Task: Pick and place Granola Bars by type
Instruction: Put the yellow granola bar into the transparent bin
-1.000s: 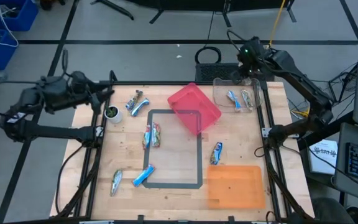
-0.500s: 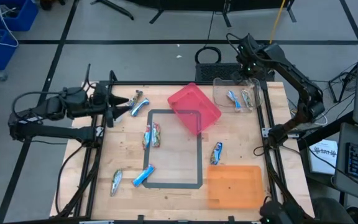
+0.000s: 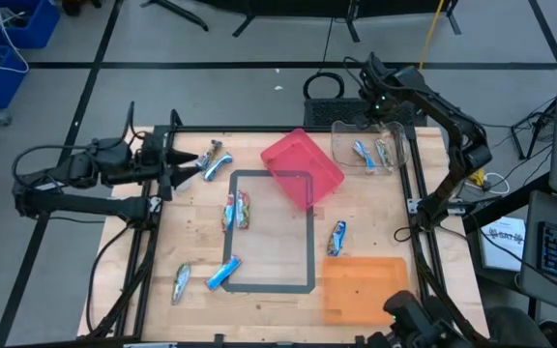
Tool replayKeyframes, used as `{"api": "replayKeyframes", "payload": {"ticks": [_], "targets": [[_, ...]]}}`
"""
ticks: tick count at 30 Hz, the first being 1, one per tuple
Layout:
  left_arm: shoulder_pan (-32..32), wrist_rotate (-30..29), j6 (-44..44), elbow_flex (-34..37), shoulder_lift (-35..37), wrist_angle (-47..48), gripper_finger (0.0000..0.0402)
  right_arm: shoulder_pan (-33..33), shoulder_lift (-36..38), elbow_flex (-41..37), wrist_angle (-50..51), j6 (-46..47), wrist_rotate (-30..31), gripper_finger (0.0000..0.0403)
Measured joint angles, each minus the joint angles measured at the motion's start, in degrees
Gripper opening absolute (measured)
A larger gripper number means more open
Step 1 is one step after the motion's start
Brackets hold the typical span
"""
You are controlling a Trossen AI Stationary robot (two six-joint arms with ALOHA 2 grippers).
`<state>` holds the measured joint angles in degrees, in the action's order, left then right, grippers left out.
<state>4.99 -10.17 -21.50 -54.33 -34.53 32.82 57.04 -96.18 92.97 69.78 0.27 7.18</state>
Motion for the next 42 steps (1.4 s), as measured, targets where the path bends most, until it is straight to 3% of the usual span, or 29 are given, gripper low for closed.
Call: {"api": "replayKeyframes", "payload": {"ticks": [5, 23, 42], "targets": [[0.0, -0.4, 0.0, 0.0, 1.9, 0.4, 0.0218, -0.3, -0.7, -1.9, -2.9, 1.8, 0.1, 0.0004], [0.0, -0.9, -1.2, 0.0, 2.8, 2.1, 0.0218, -0.9, 4.7, -26.4, -18.7, 3.3, -1.4, 0.0004], [0.0, -0.8, -2.3, 0.0, 2.8, 2.0, 0.0218, -0.5, 4.7, -35.7, -29.9, 2.2, -2.8, 0.0004]]}}
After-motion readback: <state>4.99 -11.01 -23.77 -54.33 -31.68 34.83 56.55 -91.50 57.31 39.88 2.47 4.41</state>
